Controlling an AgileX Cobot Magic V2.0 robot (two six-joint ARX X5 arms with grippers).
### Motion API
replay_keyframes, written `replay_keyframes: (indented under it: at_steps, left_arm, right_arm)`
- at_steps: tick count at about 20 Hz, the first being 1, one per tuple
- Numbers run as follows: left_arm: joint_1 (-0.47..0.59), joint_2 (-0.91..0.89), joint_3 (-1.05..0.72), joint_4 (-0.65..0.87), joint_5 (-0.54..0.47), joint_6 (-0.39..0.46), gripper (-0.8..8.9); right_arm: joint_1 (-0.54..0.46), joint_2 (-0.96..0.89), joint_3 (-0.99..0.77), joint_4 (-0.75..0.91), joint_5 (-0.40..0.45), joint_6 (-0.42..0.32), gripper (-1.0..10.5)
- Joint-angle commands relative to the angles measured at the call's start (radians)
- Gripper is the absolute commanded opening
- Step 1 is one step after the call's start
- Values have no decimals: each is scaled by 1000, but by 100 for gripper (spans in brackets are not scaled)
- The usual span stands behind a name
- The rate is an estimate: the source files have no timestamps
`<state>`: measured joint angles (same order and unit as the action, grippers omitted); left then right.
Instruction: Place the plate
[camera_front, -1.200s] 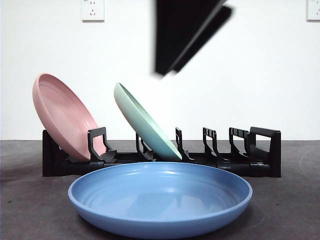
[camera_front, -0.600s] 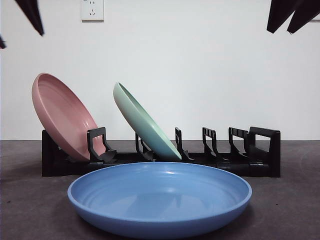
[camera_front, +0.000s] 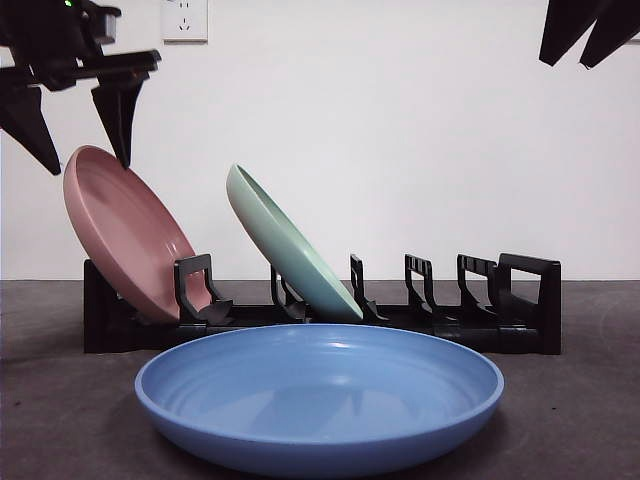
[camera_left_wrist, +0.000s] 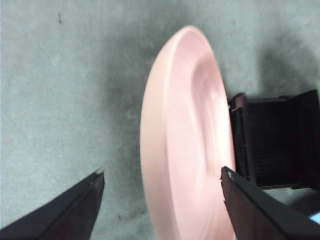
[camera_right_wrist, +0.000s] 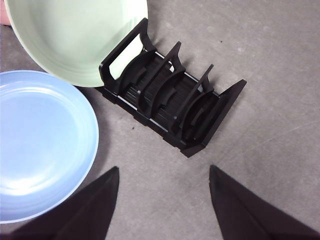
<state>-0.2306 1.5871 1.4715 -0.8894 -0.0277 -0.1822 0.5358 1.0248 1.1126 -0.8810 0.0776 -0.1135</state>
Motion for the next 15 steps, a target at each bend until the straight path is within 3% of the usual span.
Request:
replay_keyframes:
  at_steps: [1, 6, 12, 15]
  left_arm:
    - [-3, 12, 26, 16, -6, 10, 265]
    - [-3, 10, 27, 26, -6, 10, 25]
    - [-3, 6, 76, 1, -8, 10, 16]
    - [-3, 6, 142, -63, -61, 17, 16]
  right_arm:
    - [5, 6, 14, 4, -3, 28, 286]
    - [5, 6, 14, -2, -3, 29, 286]
    - [5, 6, 14, -12, -3, 36, 286]
    - [5, 6, 14, -14, -3, 36, 286]
